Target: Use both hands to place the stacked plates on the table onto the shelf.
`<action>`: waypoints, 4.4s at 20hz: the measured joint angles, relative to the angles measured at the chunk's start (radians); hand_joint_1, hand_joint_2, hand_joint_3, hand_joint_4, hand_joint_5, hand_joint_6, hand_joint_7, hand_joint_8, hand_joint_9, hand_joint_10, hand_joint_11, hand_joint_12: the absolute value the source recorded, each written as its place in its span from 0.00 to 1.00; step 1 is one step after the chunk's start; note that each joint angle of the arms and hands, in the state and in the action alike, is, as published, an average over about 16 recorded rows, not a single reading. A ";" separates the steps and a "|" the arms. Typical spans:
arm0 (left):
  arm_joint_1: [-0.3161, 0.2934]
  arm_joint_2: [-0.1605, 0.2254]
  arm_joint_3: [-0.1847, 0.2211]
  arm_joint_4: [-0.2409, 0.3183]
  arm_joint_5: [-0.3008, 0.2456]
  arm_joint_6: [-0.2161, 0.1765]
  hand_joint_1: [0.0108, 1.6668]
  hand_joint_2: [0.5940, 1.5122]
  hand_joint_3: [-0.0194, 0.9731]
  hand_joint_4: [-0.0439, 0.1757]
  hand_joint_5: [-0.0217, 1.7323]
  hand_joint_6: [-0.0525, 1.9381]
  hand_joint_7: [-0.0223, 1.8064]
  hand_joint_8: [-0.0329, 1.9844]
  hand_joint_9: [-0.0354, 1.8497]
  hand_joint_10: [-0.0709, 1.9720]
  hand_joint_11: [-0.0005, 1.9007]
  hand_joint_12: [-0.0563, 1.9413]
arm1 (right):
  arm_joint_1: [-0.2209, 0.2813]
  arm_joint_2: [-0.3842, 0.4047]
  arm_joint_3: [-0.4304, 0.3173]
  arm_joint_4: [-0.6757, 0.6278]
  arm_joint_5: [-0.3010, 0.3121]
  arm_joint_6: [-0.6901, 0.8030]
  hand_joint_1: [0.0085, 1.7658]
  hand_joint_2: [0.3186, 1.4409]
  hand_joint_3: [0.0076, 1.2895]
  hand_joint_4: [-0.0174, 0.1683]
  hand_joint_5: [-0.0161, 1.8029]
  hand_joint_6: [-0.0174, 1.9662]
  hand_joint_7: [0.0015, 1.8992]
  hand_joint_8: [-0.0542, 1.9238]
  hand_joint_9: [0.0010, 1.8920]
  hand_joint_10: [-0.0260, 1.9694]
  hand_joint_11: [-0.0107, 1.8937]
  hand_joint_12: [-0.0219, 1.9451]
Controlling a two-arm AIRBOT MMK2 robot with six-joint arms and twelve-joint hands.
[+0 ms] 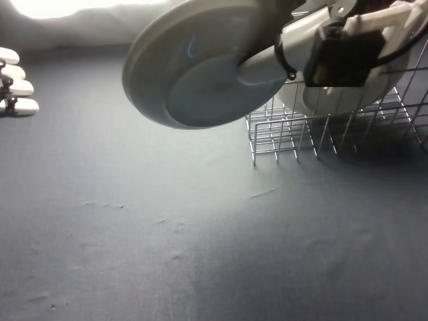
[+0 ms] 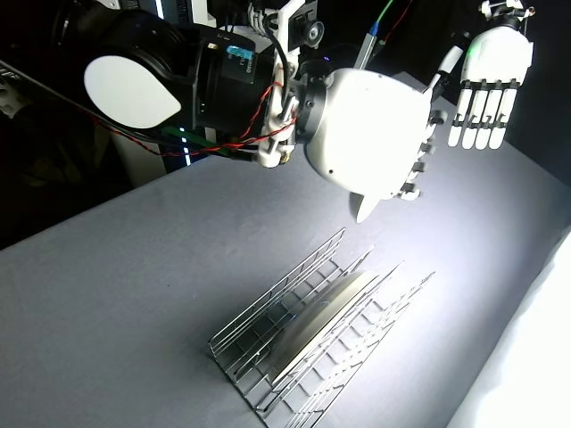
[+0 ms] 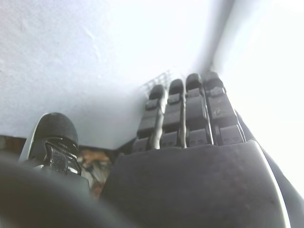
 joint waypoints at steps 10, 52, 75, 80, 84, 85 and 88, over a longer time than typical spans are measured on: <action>-0.049 0.002 -0.012 0.047 0.012 -0.054 0.01 0.66 0.03 0.21 0.02 0.03 0.02 0.02 0.03 0.04 0.01 0.03 | 0.010 0.076 -0.004 -0.008 -0.063 0.001 0.76 0.60 0.01 0.08 0.56 0.40 0.58 0.35 0.53 0.54 0.40 0.59; -0.053 -0.005 0.006 0.053 -0.003 -0.083 0.01 0.66 0.04 0.21 0.02 0.03 0.02 0.02 0.03 0.04 0.01 0.03 | -0.271 0.208 0.028 -0.138 0.138 -0.030 0.78 0.58 0.00 0.07 0.55 0.42 0.56 0.36 0.53 0.53 0.41 0.59; -0.053 -0.008 0.008 0.053 -0.012 -0.098 0.01 0.68 0.04 0.21 0.02 0.03 0.02 0.02 0.03 0.04 0.01 0.03 | -0.216 0.197 0.021 -0.247 0.235 -0.054 0.49 0.62 0.01 0.08 0.12 0.02 0.11 0.04 0.12 0.02 0.01 0.33; -0.055 -0.010 0.010 0.054 -0.017 -0.108 0.01 0.68 0.04 0.21 0.02 0.03 0.02 0.02 0.03 0.04 0.01 0.03 | -0.187 0.185 0.007 -0.417 0.291 -0.070 0.47 0.60 0.01 0.08 0.09 0.02 0.07 0.03 0.07 0.02 0.01 0.28; -0.061 -0.012 0.011 0.054 -0.021 -0.116 0.01 0.67 0.04 0.21 0.02 0.03 0.02 0.02 0.03 0.04 0.01 0.03 | -0.178 0.174 -0.001 -0.593 0.343 -0.096 0.46 0.60 0.01 0.09 0.09 0.02 0.07 0.03 0.07 0.02 0.01 0.29; -0.062 -0.013 0.011 0.054 -0.022 -0.118 0.01 0.67 0.04 0.21 0.02 0.03 0.02 0.02 0.03 0.04 0.01 0.03 | -0.178 0.171 -0.001 -0.639 0.358 -0.105 0.46 0.60 0.01 0.09 0.09 0.02 0.07 0.03 0.07 0.02 0.01 0.29; -0.068 -0.015 0.010 0.054 -0.026 -0.123 0.01 0.67 0.04 0.21 0.02 0.03 0.02 0.02 0.03 0.04 0.01 0.03 | -0.177 0.164 0.001 -0.775 0.408 -0.136 0.46 0.61 0.01 0.10 0.09 0.02 0.07 0.03 0.08 0.02 0.01 0.30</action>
